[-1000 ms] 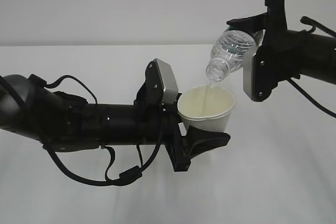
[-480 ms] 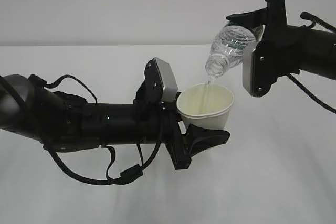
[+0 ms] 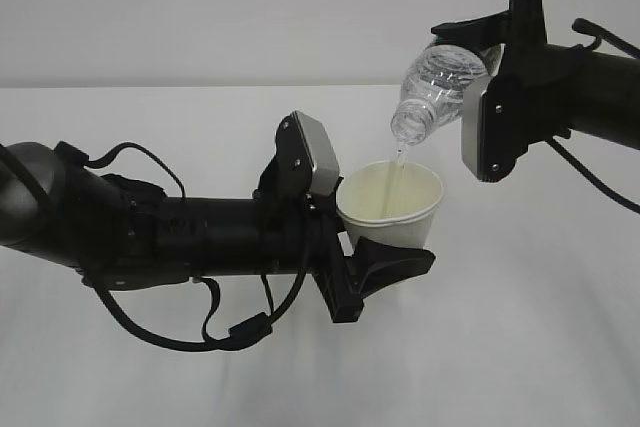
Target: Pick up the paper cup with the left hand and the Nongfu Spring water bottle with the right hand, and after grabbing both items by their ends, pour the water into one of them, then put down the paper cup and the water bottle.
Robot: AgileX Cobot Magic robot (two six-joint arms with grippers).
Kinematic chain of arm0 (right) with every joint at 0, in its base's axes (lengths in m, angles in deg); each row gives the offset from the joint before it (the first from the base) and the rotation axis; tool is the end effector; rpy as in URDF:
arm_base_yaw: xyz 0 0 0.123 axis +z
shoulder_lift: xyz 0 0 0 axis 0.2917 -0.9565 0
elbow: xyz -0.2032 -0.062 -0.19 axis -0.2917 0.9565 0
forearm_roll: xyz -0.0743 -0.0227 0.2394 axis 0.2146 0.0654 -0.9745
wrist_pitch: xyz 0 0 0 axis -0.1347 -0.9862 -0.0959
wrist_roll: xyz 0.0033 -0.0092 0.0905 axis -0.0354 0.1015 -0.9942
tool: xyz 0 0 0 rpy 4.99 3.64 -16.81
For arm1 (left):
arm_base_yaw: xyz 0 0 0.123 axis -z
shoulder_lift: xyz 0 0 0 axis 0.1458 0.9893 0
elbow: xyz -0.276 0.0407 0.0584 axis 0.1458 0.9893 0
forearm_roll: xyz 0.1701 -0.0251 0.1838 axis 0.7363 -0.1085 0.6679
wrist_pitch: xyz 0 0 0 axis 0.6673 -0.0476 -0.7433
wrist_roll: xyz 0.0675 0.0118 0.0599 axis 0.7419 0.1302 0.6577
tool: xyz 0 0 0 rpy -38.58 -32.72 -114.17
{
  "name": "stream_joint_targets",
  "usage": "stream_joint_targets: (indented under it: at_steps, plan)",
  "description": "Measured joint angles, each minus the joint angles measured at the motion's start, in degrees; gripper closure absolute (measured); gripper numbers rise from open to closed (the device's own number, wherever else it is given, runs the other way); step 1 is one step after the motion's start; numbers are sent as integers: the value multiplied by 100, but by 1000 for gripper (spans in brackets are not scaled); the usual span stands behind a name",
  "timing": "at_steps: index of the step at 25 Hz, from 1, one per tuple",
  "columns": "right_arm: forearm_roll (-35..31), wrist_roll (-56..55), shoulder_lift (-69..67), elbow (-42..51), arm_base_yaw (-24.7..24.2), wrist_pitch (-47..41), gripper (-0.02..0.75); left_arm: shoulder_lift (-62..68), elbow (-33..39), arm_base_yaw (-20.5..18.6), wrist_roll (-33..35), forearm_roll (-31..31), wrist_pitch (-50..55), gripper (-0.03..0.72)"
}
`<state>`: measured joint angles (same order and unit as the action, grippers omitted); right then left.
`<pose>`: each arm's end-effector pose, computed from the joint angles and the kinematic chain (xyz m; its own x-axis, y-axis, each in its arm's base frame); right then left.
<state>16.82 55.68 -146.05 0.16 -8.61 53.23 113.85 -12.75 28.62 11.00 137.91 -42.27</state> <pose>0.3393 0.0883 0.2255 0.5663 -0.8199 0.0837 -0.1162 -0.1800 -0.9768 0.2687 -0.2757 0.1311 -0.0705 0.2017 -0.9769 0.9769 0.2119 -0.0267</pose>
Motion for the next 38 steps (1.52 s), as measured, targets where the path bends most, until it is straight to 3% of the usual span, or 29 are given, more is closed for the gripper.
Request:
stream_joint_targets:
  at_steps: [38]
  plan:
    - [0,65,0,0,0,165,272,0,0,0,0,-101,26,237]
